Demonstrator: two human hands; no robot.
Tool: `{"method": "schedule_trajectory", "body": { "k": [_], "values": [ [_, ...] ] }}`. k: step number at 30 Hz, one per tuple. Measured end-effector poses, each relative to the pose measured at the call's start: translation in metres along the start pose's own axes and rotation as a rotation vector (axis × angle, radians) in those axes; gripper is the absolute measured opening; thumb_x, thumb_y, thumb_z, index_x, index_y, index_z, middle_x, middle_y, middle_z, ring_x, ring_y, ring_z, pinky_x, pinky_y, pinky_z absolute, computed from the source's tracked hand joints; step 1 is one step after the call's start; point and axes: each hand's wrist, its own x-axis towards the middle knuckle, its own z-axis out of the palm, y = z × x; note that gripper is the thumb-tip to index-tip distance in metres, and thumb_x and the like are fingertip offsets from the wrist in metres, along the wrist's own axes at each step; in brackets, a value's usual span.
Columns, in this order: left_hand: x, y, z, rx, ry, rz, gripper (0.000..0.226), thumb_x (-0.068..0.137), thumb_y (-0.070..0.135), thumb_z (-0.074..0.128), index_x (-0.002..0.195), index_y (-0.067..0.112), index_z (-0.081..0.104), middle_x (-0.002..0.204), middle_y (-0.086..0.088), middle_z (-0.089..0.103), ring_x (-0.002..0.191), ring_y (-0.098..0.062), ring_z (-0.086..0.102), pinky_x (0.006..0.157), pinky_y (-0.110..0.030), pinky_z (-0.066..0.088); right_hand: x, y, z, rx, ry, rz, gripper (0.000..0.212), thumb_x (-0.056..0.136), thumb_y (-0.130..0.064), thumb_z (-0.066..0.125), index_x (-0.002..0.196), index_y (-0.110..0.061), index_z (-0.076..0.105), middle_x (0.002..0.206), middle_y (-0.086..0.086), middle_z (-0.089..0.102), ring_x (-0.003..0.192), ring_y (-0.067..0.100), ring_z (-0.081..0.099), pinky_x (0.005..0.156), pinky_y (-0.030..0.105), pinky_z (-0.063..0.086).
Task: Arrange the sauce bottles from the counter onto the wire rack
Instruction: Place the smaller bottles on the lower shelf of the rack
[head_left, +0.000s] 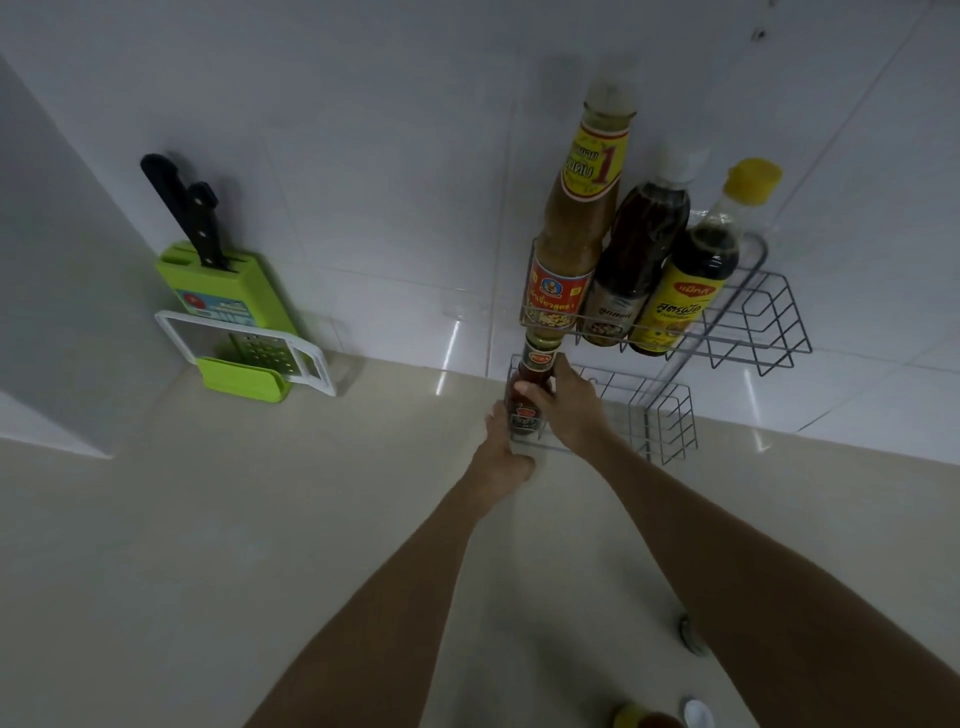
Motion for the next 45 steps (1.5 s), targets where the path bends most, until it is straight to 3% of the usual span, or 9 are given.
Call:
{"method": "schedule_trajectory", "body": {
  "k": [7, 15, 18, 23, 26, 29, 34, 38, 45],
  "values": [
    [-0.055, 0.044, 0.005, 0.020, 0.319, 0.026, 0.079, 0.094, 0.024, 0.058, 0.155, 0.011, 0.009, 0.163, -0.014, 0.013, 0.148, -0.031, 0.023, 0.117, -0.039, 0.027, -0.033, -0.013, -0.016, -0.001, -0.093, 0.179, 0.053, 0.101, -0.017, 0.041, 0.149, -0.010, 0.019, 0.142, 0.021, 0.047, 0.123, 0.035, 0.051, 0.090, 0.037, 0.043],
    [-0.211, 0.029, -0.038, 0.090, 0.517, 0.551, 0.052, 0.091, -0.003, 0.051, 0.137, 0.021, 0.054, 0.147, 0.009, 0.047, 0.143, -0.003, 0.030, 0.102, 0.005, 0.017, -0.134, -0.045, -0.011, 0.017, -0.115, -0.231, 0.022, 0.090, -0.002, 0.057, 0.107, -0.012, 0.066, 0.108, 0.003, 0.068, 0.099, 0.014, 0.064, 0.080, 0.007, 0.043],
    [-0.257, -0.027, -0.048, -0.018, 0.722, 0.610, 0.053, 0.089, -0.013, 0.043, 0.127, 0.019, 0.063, 0.135, 0.016, 0.056, 0.134, 0.003, 0.042, 0.106, -0.004, 0.028, -0.180, -0.067, 0.006, 0.020, -0.264, -0.409, 0.017, 0.093, -0.008, 0.057, 0.105, -0.014, 0.068, 0.102, -0.004, 0.069, 0.090, 0.005, 0.063, 0.080, 0.003, 0.044],
    [-0.275, -0.142, -0.049, -0.072, 1.040, 0.398, 0.075, 0.071, -0.027, 0.031, 0.131, 0.009, 0.059, 0.135, 0.002, 0.059, 0.131, -0.010, 0.051, 0.114, -0.027, 0.036, -0.233, -0.106, 0.040, -0.204, -0.477, -0.607, 0.033, 0.094, -0.044, 0.054, 0.118, -0.022, 0.060, 0.111, -0.002, 0.066, 0.093, 0.010, 0.061, 0.085, 0.029, 0.052],
    [-0.276, -0.179, -0.040, -0.067, 0.782, 0.242, 0.083, 0.072, -0.025, 0.044, 0.146, 0.012, 0.038, 0.144, 0.007, 0.043, 0.133, -0.004, 0.040, 0.113, -0.026, 0.034, -0.254, -0.120, 0.056, -0.427, -0.544, -0.684, 0.056, 0.086, -0.061, 0.054, 0.130, -0.027, 0.049, 0.115, 0.000, 0.058, 0.096, 0.011, 0.050, 0.082, 0.035, 0.049],
    [-0.264, -0.182, -0.022, -0.135, 0.492, 0.208, 0.069, 0.076, -0.008, 0.069, 0.132, 0.025, 0.043, 0.121, 0.013, 0.056, 0.110, 0.002, 0.055, 0.083, -0.006, 0.043, -0.266, -0.127, 0.070, -0.572, -0.445, -0.816, 0.052, 0.086, -0.054, 0.057, 0.124, -0.020, 0.050, 0.110, 0.005, 0.056, 0.100, 0.021, 0.051, 0.071, 0.035, 0.045],
    [-0.234, -0.161, -0.005, -0.250, 0.633, 0.183, 0.017, 0.083, 0.021, 0.070, 0.086, 0.033, 0.059, 0.073, 0.010, 0.064, 0.066, -0.010, 0.057, 0.057, -0.021, 0.041, -0.260, -0.122, 0.080, -0.795, -0.276, -0.851, 0.028, 0.094, -0.025, 0.051, 0.114, -0.007, 0.048, 0.104, 0.012, 0.058, 0.096, 0.031, 0.057, 0.062, 0.035, 0.037],
    [-0.231, -0.146, -0.006, -0.287, 0.533, 0.157, 0.016, 0.079, 0.019, 0.077, 0.070, 0.020, 0.063, 0.066, 0.001, 0.066, 0.061, -0.015, 0.058, 0.062, -0.032, 0.046, -0.245, -0.118, 0.053, -0.538, -0.566, -0.699, 0.022, 0.095, -0.026, 0.054, 0.108, -0.008, 0.050, 0.104, 0.009, 0.057, 0.092, 0.026, 0.055, 0.072, 0.033, 0.042],
    [-0.251, -0.079, -0.028, -0.184, -0.292, 0.339, 0.017, 0.065, -0.007, 0.060, 0.054, 0.003, 0.051, 0.055, -0.010, 0.056, 0.058, -0.023, 0.055, 0.064, -0.026, 0.047, -0.229, -0.143, -0.040, -0.422, -0.785, -0.854, 0.020, 0.094, -0.018, 0.057, 0.112, -0.028, 0.054, 0.106, -0.006, 0.058, 0.096, 0.013, 0.059, 0.082, 0.031, 0.050]
  ]
}}
